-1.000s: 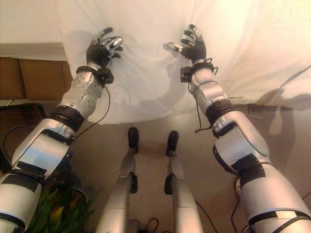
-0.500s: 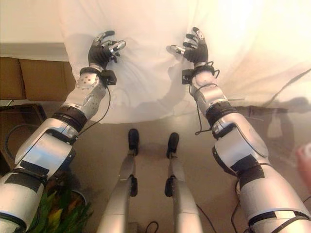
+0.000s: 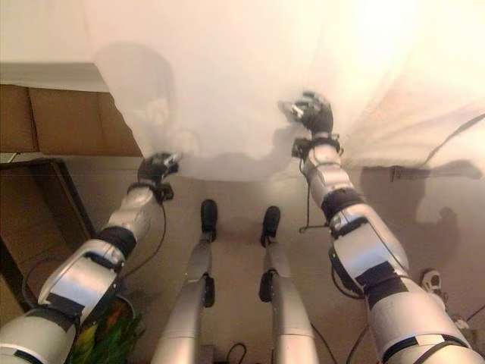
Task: Make the bed
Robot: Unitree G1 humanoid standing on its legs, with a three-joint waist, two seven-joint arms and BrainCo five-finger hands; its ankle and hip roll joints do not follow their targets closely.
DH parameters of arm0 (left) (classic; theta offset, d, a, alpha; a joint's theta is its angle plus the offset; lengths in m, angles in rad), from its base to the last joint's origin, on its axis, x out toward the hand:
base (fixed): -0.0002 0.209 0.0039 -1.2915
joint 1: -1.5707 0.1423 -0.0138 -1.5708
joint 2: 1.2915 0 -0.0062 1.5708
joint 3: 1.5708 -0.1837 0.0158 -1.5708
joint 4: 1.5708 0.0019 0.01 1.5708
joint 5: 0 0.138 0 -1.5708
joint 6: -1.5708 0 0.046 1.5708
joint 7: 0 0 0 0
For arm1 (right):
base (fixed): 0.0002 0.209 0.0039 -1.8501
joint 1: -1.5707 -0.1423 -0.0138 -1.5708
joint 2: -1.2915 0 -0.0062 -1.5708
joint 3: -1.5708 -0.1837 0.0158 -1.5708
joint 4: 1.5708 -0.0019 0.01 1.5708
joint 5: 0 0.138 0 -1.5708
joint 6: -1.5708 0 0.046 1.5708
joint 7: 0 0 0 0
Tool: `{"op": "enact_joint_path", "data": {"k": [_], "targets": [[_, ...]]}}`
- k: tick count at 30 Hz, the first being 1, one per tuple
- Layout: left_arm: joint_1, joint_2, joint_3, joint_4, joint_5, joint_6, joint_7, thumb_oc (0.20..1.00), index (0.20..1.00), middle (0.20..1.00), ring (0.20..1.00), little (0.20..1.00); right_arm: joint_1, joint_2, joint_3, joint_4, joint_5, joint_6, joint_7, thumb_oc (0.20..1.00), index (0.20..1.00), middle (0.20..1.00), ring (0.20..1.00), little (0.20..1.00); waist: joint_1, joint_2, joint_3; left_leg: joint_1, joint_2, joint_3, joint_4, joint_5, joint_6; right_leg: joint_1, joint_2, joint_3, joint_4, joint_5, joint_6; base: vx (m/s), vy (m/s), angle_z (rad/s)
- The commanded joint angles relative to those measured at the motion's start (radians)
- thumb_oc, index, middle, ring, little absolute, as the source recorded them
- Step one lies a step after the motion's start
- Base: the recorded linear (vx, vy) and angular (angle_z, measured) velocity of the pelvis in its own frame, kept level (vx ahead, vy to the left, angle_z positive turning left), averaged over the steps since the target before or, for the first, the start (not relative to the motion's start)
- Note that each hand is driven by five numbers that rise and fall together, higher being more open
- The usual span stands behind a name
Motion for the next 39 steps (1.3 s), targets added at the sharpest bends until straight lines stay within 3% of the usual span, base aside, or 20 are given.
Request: {"op": "enact_joint_path", "data": {"k": [1,9,10,11,12,17,22,24,25,26,28,29,30,31,32,36,37,39], "targets": [[-0.062,-0.004,0.081,0.018,0.070,-0.025,0.026,1.000,1.000,1.000,1.000,1.000,0.086,0.002,-0.011,0.066,-0.065,0.041,-0.019,1.000,1.000,1.000,1.000,1.000,-0.006,0.015,0.145,0.010,-0.049,0.013,0.057,-0.066,-0.057,0.077,0.014,-0.002,-0.143,0.079,0.091,-0.03,0.015,0.05],[0.149,-0.052,0.157,0.059,0.121,-0.008,0.019,1.000,1.000,1.000,1.000,1.000,0.331,0.026,-0.079,0.067,-0.164,0.050,-0.010,1.000,1.000,1.000,1.000,1.000,-0.013,0.011,0.145,0.000,-0.055,0.022,0.140,-0.102,-0.044,0.071,-0.001,-0.012,-0.062,0.046,0.082,-0.04,0.024,0.06],[0.197,-0.066,0.163,0.059,0.127,-0.006,0.019,1.000,1.000,1.000,1.000,1.000,0.388,0.030,-0.086,0.075,-0.181,0.059,-0.007,1.000,1.000,1.000,1.000,1.000,-0.011,0.014,0.145,0.031,-0.053,0.017,0.161,-0.138,-0.045,0.097,0.000,-0.003,-0.029,0.010,0.085,-0.03,0.024,0.04],[0.192,-0.065,0.164,0.057,0.128,-0.007,0.019,1.000,1.000,1.000,1.000,1.000,0.384,0.028,-0.088,0.072,-0.181,0.059,-0.008,1.000,1.000,1.000,1.000,1.000,-0.013,0.013,0.145,0.007,-0.056,0.025,0.163,-0.114,-0.039,0.076,-0.005,-0.011,-0.031,0.030,0.077,-0.03,0.032,0.05],[0.247,-0.075,0.170,0.049,0.138,-0.005,0.014,1.000,1.000,1.000,1.000,1.000,0.455,0.032,-0.100,0.075,-0.190,0.066,0.005,1.000,1.000,1.000,1.000,1.000,-0.013,0.016,0.145,0.044,-0.054,0.017,0.185,-0.150,-0.037,0.102,-0.005,-0.002,0.017,-0.012,0.080,-0.03,0.018,0.04],[0.328,-0.096,0.175,0.049,0.162,0.005,-0.011,1.000,1.000,1.000,1.000,1.000,0.560,0.038,-0.115,0.076,-0.225,0.073,0.021,1.000,1.000,1.000,1.000,1.000,-0.014,0.020,0.145,0.092,-0.060,0.019,0.263,-0.189,-0.020,0.137,-0.019,0.000,0.122,-0.066,0.067,-0.04,0.018,0.09],[0.450,-0.109,0.171,0.063,0.249,0.023,-0.057,1.000,1.000,1.000,1.000,1.000,0.678,0.045,-0.095,0.058,-0.333,0.086,0.052,1.000,1.000,1.000,1.000,1.000,-0.019,0.013,0.145,0.290,-0.064,0.020,0.310,-0.237,-0.005,0.332,-0.014,0.009,0.171,-0.110,0.056,-0.02,0.009,0.00],[0.511,-0.121,0.153,0.049,0.311,0.021,-0.076,1.000,1.000,1.000,1.000,1.000,0.718,0.040,-0.086,0.045,-0.413,0.092,0.060,1.000,1.000,1.000,1.000,1.000,-0.017,0.012,0.145,0.416,-0.064,0.021,0.278,-0.236,-0.003,0.464,-0.010,0.008,0.139,-0.113,0.056,0.02,-0.032,-0.15],[0.559,-0.124,0.152,0.040,0.378,0.018,-0.086,1.000,1.000,1.000,1.000,1.000,0.751,0.044,-0.062,0.017,-0.514,0.096,0.074,1.000,1.000,1.000,1.000,1.000,-0.014,0.009,0.145,0.542,-0.067,0.025,0.220,-0.204,-0.002,0.599,-0.006,-0.003,0.078,-0.085,0.056,0.00,-0.041,-0.14],[0.559,-0.124,0.152,0.040,0.378,0.018,-0.086,1.000,1.000,1.000,1.000,1.000,0.751,0.044,-0.062,0.017,-0.514,0.096,0.074,1.000,1.000,1.000,1.000,1.000,-0.014,0.009,0.145,0.544,-0.067,0.025,0.218,-0.204,-0.002,0.601,-0.006,-0.003,0.077,-0.085,0.056,0.06,-0.039,-0.11],[0.619,-0.134,0.150,0.041,0.448,0.020,-0.110,1.000,1.000,1.000,1.000,1.000,0.807,0.045,-0.057,0.002,-0.572,0.106,0.106,1.000,1.000,1.000,1.000,1.000,-0.007,0.005,0.092,0.637,-0.064,0.024,0.171,-0.202,-0.003,0.701,-0.004,-0.005,0.015,-0.081,0.065,0.21,-0.035,-0.05],[0.663,-0.145,0.147,0.057,0.514,0.026,-0.127,1.000,1.000,1.000,1.000,1.000,0.842,0.057,-0.066,0.000,-0.610,0.110,0.123,1.000,1.000,1.000,1.000,1.000,-0.005,0.003,0.036,0.703,-0.063,0.028,0.128,-0.201,-0.005,0.769,0.000,-0.007,-0.038,-0.077,0.073,0.18,-0.034,-0.06],[0.663,-0.145,0.147,0.057,0.514,0.026,-0.127,1.000,1.000,1.000,1.000,1.000,0.842,0.057,-0.066,0.000,-0.610,0.110,0.123,1.000,1.000,1.000,1.000,1.000,-0.005,0.003,0.034,0.701,-0.063,0.027,0.128,-0.200,-0.005,0.768,0.000,-0.008,-0.038,-0.076,0.073,0.22,-0.021,-0.07],[0.699,-0.142,0.149,0.053,0.569,0.032,-0.133,1.000,1.000,1.000,1.000,1.000,0.877,0.065,-0.079,-0.002,-0.642,0.117,0.131,1.000,1.000,1.000,1.000,1.000,-0.002,0.001,-0.027,0.758,-0.062,0.033,0.092,-0.202,-0.002,0.816,0.009,-0.008,-0.072,-0.071,0.079,0.11,-0.005,-0.04],[0.699,-0.142,0.149,0.052,0.569,0.032,-0.133,1.000,1.000,1.000,1.000,1.000,0.878,0.065,-0.079,-0.002,-0.642,0.117,0.130,1.000,1.000,1.000,1.000,1.000,-0.002,0.001,-0.026,0.759,-0.062,0.034,0.091,-0.202,-0.002,0.817,0.009,-0.008,-0.073,-0.071,0.080,0.16,0.000,-0.06],[0.749,-0.145,0.151,0.082,0.683,0.044,-0.130,1.000,1.000,1.000,1.000,1.000,0.930,0.082,-0.106,0.012,-0.697,0.129,0.138,1.000,1.000,1.000,1.000,1.000,-0.005,-0.001,-0.125,0.869,-0.057,0.054,0.019,-0.206,-0.003,0.911,0.023,-0.002,-0.143,-0.059,0.092,0.12,0.025,-0.05],[0.765,-0.140,0.136,0.085,0.766,0.046,-0.116,1.000,1.000,1.000,1.000,1.000,0.954,0.088,-0.106,0.024,-0.732,0.134,0.144,1.000,1.000,1.000,1.000,1.000,-0.007,-0.001,-0.172,0.915,-0.056,0.063,-0.012,-0.210,-0.003,0.950,0.027,0.002,-0.171,-0.055,0.096,0.17,0.047,-0.09],[0.775,-0.135,0.127,0.086,0.802,0.046,-0.109,1.000,1.000,1.000,1.000,1.000,0.968,0.089,-0.100,0.027,-0.751,0.137,0.149,1.000,1.000,1.000,1.000,1.000,-0.006,0.000,-0.192,0.937,-0.054,0.066,-0.028,-0.211,-0.003,0.967,0.031,0.003,-0.184,-0.055,0.097,0.11,0.028,-0.07]]}}
